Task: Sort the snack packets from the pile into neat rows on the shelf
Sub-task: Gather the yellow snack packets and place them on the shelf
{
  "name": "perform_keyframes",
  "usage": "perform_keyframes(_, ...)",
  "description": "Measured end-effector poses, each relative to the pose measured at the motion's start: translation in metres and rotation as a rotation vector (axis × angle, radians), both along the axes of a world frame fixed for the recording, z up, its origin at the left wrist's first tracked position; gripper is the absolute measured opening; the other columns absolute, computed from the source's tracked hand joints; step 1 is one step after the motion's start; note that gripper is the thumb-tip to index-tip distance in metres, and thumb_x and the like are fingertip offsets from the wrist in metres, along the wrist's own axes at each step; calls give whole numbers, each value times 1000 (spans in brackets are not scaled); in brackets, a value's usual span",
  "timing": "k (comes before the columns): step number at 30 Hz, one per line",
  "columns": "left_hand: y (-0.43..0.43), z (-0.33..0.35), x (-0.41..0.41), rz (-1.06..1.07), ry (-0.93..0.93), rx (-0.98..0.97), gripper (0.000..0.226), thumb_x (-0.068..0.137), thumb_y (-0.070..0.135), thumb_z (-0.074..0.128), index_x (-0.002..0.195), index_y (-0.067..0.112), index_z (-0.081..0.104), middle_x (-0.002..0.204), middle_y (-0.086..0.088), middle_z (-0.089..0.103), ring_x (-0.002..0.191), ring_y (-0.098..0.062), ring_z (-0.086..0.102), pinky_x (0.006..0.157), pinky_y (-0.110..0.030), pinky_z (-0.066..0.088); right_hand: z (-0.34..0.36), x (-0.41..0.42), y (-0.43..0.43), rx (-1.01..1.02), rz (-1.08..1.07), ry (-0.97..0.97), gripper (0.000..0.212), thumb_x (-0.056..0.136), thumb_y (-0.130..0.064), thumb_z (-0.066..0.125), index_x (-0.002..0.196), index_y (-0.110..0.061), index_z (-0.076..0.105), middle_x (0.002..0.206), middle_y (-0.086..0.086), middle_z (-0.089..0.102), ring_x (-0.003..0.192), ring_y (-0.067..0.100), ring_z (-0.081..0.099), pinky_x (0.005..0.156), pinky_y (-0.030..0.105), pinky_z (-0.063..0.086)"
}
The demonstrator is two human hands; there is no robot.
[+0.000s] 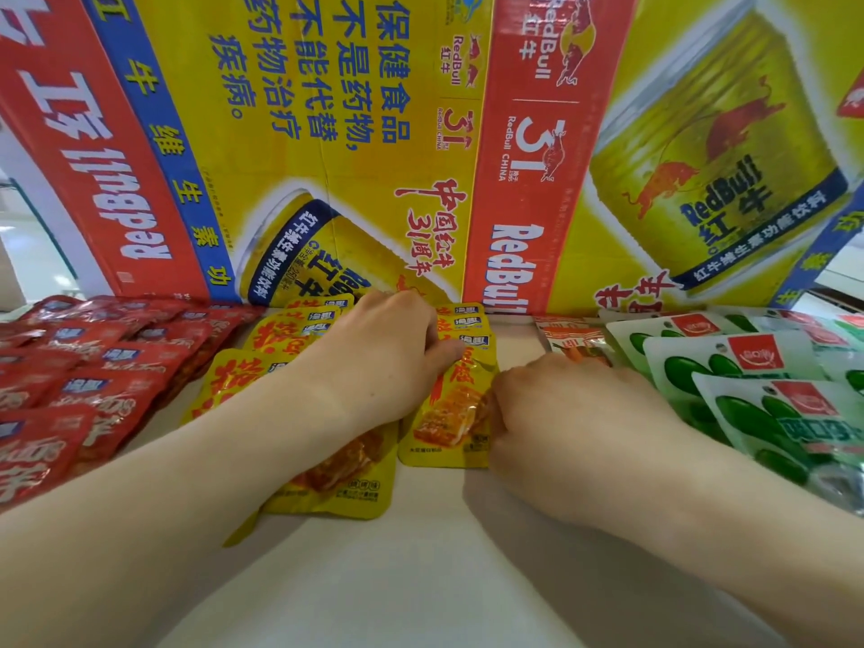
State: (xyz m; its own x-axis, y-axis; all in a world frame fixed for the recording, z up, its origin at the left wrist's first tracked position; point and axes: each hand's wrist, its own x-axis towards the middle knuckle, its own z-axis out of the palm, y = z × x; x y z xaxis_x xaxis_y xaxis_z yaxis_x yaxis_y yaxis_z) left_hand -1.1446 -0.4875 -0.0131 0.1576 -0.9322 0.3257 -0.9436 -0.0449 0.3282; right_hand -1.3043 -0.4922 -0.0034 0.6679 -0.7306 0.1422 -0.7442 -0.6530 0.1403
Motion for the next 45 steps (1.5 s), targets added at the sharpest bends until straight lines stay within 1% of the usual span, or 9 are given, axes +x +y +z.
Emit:
perform_keyframes(5,-3,-3,3,8,-25,-13,38,94,53,55,69,24,56,78,5,51,77,-15,51,71,-31,39,-3,0,0,-54,20,32,18,93,-39,40,84,-25,33,70,-4,27,68,18,32,67,30,33)
perform_keyframes(11,-1,-1,4,8,-26,-5,38,92,54,55,71,23,57,83,5,51,80,-14,49,73,-31,37,-2,-2,2,-65,23,-2,20,93,-41,42,87,-24,35,73,-2,32,72,21,34,68,30,32)
perform_keyframes(14,3,-1,3,35,-88,-1,37,91,61,49,80,27,56,91,6,52,90,-17,53,79,-35,45,-1,-3,2,-77,25,-79,23,91,-42,46,93,-24,32,100,1,55,83,26,47,69,31,32)
perform_keyframes(16,7,2,0,67,-215,-22,38,93,64,45,87,29,57,97,7,51,91,-17,54,75,-33,42,1,-5,1,-95,27,-139,29,89,-41,50,103,-25,30,112,1,57,97,27,57,69,32,36)
perform_keyframes(21,10,7,-1,78,-245,-102,35,93,61,44,96,32,62,106,10,54,99,-18,58,73,-32,41,6,-6,-4,-95,68,-295,51,90,-41,52,129,-29,22,119,-1,50,104,26,55,69,32,36)
perform_keyframes(25,13,14,2,-34,-175,-187,27,94,51,48,114,34,54,113,15,54,98,-17,59,80,-38,50,6,-6,-10,-167,150,-475,44,93,-43,49,130,-32,30,122,-5,46,106,22,52,71,34,42)
perform_keyframes(30,19,24,-2,-59,-208,-202,50,88,51,39,135,34,43,131,10,51,113,-23,58,93,-42,47,9,-6,-19,-261,207,-576,44,91,-40,51,131,-22,46,119,-2,49,110,23,49,82,37,47)
perform_keyframes(37,33,42,-10,-15,-200,-327,44,88,54,42,116,22,56,123,6,55,105,-23,59,87,-42,48,20,-14,-17,-316,283,-646,55,88,-34,48,141,-23,43,139,-2,44,129,22,38,100,40,35)
perform_keyframes(45,83,53,-16,59,-333,-484,51,91,58,44,132,27,51,150,11,39,135,-17,43,101,-45,39,34,-23,-6,-381,333,-696,58,90,-38,50,146,-26,39,153,-1,32,140,24,26,102,45,26)
